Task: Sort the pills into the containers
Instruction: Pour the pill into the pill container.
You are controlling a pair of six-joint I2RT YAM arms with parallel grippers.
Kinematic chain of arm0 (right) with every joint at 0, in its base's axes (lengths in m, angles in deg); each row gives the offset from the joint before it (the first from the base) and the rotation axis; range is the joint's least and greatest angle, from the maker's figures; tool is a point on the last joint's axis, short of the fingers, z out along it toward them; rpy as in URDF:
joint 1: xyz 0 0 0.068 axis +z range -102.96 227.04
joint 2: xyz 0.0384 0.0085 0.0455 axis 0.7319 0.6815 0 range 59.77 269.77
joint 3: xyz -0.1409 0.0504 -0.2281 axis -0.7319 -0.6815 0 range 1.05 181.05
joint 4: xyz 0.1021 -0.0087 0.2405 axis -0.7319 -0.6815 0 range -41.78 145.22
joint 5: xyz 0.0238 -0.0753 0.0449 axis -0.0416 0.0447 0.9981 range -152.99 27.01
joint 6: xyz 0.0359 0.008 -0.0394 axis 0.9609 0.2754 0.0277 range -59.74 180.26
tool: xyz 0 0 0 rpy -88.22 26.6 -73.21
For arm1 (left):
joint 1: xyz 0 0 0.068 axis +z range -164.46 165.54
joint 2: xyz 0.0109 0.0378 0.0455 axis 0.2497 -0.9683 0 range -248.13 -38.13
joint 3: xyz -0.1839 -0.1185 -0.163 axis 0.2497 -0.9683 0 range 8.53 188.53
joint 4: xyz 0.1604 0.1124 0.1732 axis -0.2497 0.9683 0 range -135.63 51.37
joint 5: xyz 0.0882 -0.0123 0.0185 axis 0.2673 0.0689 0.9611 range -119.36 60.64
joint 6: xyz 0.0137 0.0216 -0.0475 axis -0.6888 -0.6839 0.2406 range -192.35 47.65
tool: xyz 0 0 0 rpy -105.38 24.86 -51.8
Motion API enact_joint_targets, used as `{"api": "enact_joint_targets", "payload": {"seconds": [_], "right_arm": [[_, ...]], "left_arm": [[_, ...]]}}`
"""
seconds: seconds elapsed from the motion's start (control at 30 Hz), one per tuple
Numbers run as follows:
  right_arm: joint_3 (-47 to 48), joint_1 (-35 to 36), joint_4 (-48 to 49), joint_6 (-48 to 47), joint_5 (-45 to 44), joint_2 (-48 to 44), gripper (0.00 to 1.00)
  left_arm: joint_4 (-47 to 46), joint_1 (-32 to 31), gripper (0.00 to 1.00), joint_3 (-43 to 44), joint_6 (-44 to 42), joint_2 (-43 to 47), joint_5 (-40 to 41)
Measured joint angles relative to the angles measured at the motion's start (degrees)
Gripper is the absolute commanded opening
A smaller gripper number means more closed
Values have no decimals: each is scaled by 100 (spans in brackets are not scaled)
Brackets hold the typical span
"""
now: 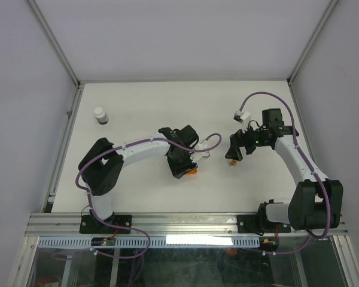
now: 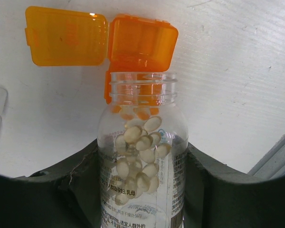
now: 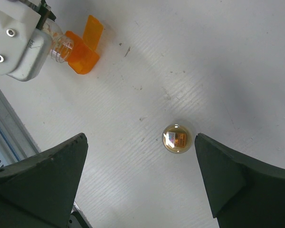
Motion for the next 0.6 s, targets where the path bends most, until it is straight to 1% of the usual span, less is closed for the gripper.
{"api": "enact_joint_targets", "payload": {"seconds": [0.6], "right_arm": [[0,-4,0,-2,2,-7,99]], "left_arm": [[48,0,0,76,7,-55,66]]}}
